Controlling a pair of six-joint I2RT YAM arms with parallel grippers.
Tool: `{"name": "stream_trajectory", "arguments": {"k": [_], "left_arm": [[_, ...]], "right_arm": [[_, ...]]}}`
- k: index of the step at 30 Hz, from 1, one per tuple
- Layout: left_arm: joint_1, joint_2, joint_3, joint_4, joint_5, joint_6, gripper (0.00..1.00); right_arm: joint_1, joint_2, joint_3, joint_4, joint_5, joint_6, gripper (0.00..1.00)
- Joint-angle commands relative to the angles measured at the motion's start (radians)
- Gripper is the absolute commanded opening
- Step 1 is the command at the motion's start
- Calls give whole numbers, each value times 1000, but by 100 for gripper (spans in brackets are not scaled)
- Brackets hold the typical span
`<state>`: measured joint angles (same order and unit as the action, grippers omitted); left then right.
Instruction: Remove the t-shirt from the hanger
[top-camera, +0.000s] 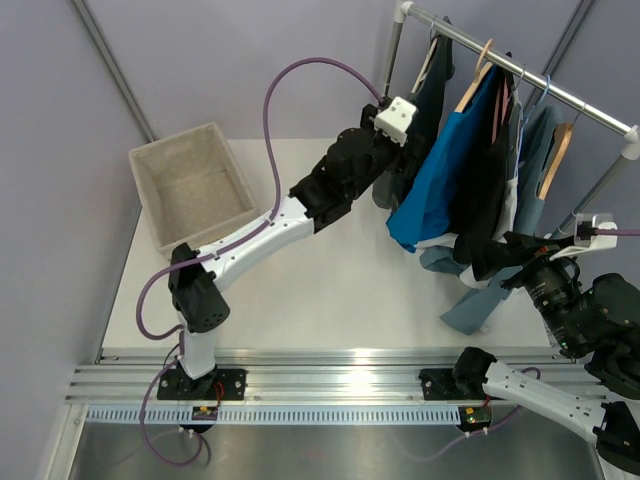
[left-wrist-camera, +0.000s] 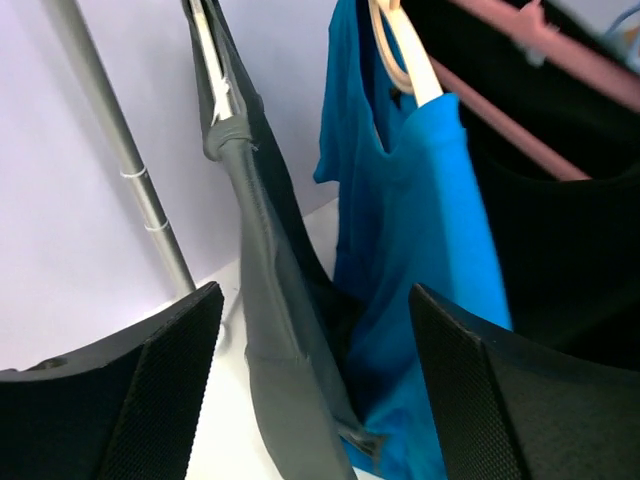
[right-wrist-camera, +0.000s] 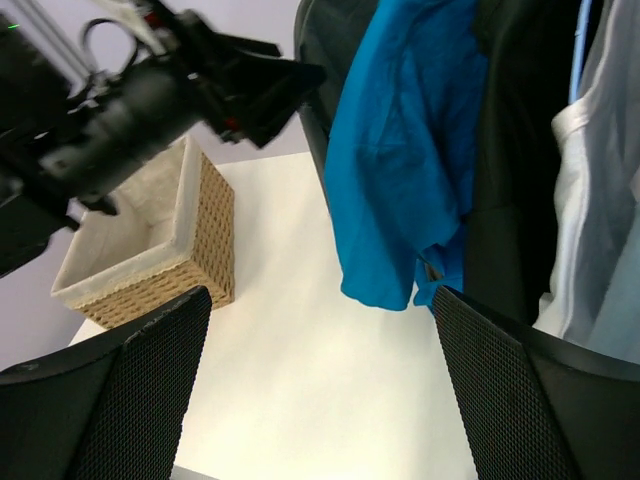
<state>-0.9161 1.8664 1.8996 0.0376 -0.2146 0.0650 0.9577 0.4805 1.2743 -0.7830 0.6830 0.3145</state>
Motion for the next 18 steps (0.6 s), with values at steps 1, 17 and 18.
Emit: {"name": "stream_trajectory", "arguments": {"k": [1,17,18], "left_arm": [[2,52,116,50,-57,128,80],[68,168,154,142,-20,153,23],[68,165,159,140,-22,160,17]], "right_arm": [[7,-13,-7,36,-71,-9,100],[7,-129,-49,54,-17,-9,99],[7,-135,-49,56,-17,-9,100]]}}
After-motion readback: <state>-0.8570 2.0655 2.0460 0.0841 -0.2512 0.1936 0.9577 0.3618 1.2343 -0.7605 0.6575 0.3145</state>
